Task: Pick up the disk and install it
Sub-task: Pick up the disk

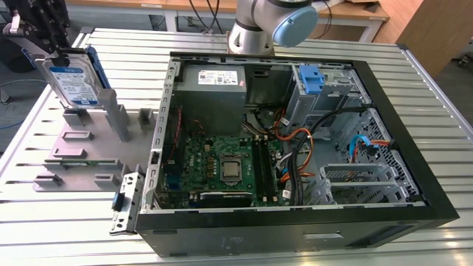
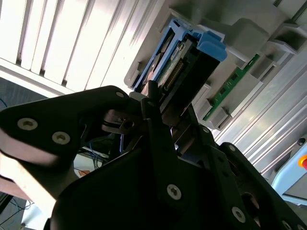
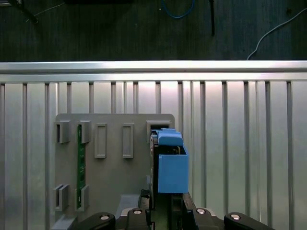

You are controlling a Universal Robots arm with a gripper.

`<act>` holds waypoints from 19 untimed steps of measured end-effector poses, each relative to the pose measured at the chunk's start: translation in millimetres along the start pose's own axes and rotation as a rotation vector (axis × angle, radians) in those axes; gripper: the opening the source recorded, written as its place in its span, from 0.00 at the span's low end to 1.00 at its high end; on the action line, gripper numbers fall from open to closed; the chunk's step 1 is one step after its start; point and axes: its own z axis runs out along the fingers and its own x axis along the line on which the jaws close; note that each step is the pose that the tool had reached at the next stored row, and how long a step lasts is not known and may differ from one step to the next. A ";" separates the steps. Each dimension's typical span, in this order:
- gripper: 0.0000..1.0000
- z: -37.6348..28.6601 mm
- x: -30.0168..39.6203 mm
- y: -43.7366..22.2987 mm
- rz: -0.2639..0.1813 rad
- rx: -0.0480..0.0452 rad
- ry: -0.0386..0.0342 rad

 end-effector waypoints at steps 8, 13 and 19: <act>0.35 -1.2 0.0 0.0 0.000 -0.0005 0.0003; 0.35 -5.1 -0.1 0.0 0.000 -0.0002 0.0001; 0.35 -9.7 -0.2 0.0 0.000 -0.0001 0.0001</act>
